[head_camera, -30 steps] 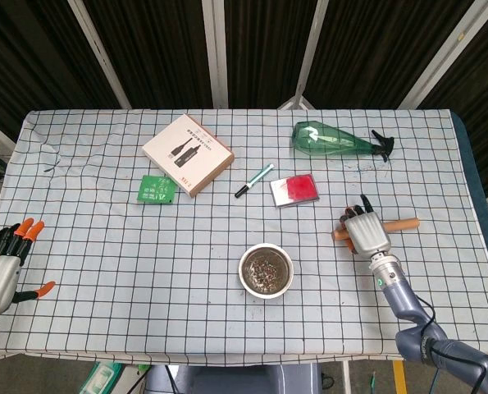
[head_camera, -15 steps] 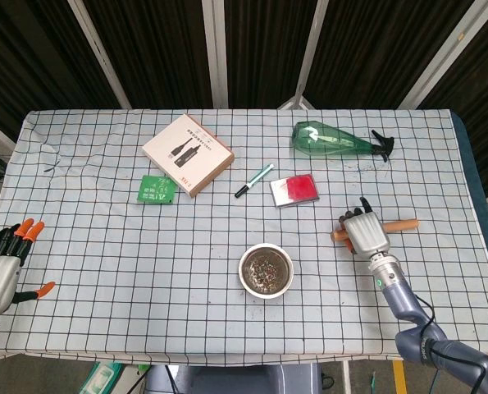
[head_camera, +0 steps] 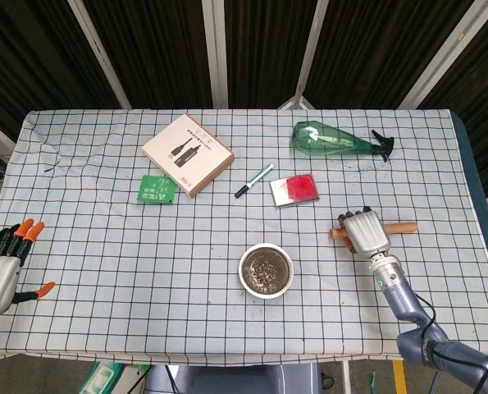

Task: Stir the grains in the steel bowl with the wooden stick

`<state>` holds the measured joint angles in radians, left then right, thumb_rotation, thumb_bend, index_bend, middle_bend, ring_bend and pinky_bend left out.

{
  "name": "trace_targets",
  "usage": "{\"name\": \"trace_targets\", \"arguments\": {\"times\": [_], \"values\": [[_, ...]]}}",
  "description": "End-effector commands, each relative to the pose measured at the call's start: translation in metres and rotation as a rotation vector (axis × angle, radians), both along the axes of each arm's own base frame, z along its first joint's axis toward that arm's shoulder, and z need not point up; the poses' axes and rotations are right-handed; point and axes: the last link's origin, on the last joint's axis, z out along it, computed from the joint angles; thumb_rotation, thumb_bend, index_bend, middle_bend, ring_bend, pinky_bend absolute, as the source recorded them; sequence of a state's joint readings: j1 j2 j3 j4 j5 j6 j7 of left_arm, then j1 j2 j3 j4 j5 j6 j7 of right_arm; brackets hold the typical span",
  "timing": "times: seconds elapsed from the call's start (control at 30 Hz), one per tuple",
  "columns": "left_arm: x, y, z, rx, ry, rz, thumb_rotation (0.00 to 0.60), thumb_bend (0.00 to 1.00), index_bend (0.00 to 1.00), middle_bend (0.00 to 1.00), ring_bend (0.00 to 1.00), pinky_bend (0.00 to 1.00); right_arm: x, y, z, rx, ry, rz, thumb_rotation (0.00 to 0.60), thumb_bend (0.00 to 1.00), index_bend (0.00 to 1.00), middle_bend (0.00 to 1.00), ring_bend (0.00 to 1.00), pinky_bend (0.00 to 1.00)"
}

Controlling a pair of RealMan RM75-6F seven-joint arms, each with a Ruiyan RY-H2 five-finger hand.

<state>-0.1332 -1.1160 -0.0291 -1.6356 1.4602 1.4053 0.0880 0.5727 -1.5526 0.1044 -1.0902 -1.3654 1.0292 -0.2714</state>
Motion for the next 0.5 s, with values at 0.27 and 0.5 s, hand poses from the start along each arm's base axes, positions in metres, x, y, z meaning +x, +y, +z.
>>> {"name": "trace_targets", "arguments": {"times": [0.27,0.5], "values": [[0.001,0.000,0.000,0.000,0.000,-0.002,0.600,0.07,0.00,0.00,0.00,0.00,0.008,0.002,0.006,-0.009,-0.066,0.011,0.600,0.47,0.79,0.57,0.58,0.42],[0.001,0.000,0.000,0.002,0.000,-0.002,0.600,0.07,0.00,0.00,0.00,0.00,0.014,0.002,0.018,-0.034,-0.137,0.014,0.600,0.47,0.80,0.57,0.59,0.42]]}}
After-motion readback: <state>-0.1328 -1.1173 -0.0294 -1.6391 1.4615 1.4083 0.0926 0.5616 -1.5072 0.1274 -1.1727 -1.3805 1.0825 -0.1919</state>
